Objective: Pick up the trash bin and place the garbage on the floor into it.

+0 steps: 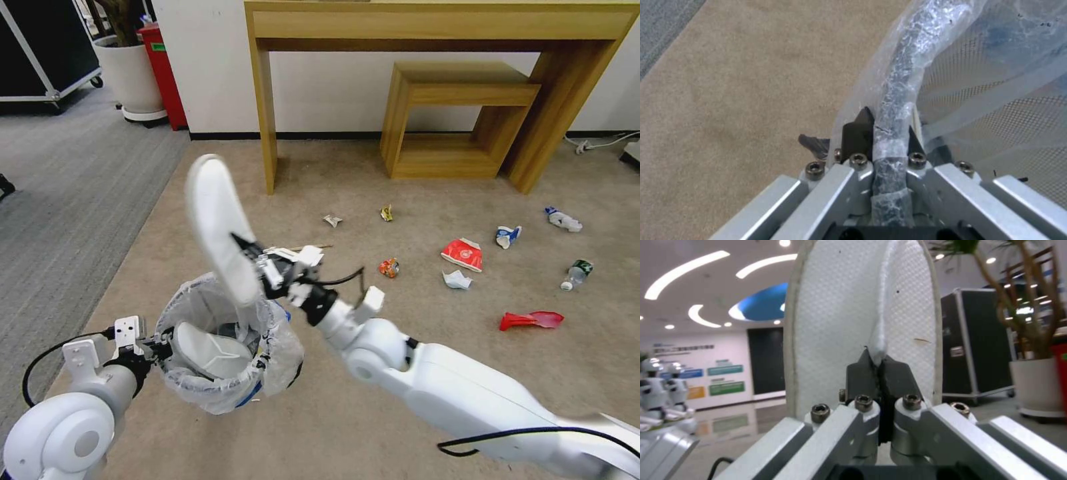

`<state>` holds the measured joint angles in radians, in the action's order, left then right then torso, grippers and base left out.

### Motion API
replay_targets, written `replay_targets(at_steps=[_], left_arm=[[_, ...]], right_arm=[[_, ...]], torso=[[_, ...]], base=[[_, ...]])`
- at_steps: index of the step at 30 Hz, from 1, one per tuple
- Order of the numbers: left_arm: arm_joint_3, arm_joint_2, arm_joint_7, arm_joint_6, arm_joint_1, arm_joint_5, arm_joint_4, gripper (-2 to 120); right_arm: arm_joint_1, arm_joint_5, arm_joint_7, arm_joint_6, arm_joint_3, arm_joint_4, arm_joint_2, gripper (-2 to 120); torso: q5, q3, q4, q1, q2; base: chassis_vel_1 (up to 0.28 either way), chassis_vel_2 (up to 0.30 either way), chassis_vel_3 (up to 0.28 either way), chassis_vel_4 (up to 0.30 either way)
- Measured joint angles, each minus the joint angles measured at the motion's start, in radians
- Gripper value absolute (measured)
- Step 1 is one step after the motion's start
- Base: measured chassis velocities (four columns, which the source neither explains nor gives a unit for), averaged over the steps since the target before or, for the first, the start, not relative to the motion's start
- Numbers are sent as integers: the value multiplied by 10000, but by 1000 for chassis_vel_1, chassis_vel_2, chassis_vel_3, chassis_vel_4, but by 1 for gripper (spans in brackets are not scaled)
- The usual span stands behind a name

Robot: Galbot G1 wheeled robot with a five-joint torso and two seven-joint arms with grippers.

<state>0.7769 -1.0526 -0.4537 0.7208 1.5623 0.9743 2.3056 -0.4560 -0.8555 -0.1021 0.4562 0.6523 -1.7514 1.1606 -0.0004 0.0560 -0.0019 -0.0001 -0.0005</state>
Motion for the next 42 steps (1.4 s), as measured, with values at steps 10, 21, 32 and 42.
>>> replay_targets(at_steps=[10, 21, 32, 42], left_arm=[[78, -17, -4, -4, 20, 56, 77, 0], [132, -64, 9, -58, 49, 60, 93, 0], [261, -60, 19, -98, 200, 69, 201, 0], [341, -61, 36, -102, 280, 50, 252, 0]], right_arm=[[331, 302, -320, 186, 892, 1333, 530, 0], [128, 841, -372, 277, 1209, 1991, 470, 0], [-212, 1638, -174, 175, 1145, 2207, 2, 18], [-401, 1772, -52, 121, 984, 1852, -446, 52]], torso=[[0, 0, -2, 1, 0], [1, 0, -2, 0, 0], [3, 0, -3, 0, 0], [2, 0, -2, 0, 0]], base=[[0, 0, 0, 0], [0, 0, 0, 0], [0, 0, 0, 0], [0, 0, 0, 0]])
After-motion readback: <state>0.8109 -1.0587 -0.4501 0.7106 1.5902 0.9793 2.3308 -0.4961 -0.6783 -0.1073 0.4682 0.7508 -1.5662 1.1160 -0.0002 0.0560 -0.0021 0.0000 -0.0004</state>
